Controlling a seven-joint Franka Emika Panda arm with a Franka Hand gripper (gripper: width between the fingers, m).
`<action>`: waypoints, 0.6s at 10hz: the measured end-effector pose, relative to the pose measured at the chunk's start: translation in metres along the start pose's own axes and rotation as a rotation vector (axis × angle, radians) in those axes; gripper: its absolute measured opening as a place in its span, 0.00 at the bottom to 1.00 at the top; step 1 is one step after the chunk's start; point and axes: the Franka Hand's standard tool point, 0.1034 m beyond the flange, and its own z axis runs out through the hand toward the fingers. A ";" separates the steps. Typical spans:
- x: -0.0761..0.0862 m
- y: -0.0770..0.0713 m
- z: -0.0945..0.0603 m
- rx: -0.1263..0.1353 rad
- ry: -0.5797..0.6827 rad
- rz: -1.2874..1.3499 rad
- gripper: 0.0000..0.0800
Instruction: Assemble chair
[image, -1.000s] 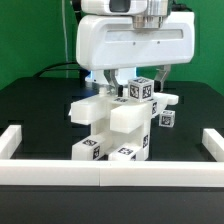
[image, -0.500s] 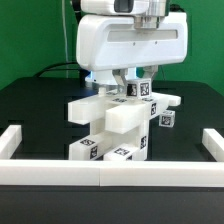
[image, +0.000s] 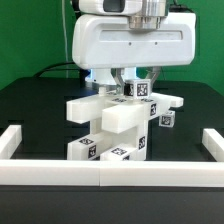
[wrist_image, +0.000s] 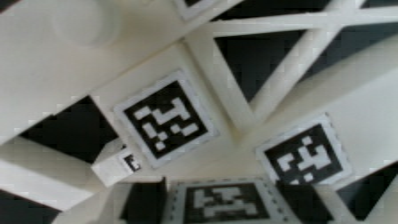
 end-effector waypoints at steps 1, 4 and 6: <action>0.000 0.000 0.000 0.001 0.000 0.075 0.36; 0.000 -0.001 0.000 0.001 0.000 0.296 0.36; 0.000 -0.001 0.000 0.001 0.000 0.442 0.36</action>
Offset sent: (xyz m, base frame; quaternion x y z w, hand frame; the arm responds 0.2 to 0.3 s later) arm 0.0000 0.0000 0.0000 0.0000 0.0000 0.1938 0.9810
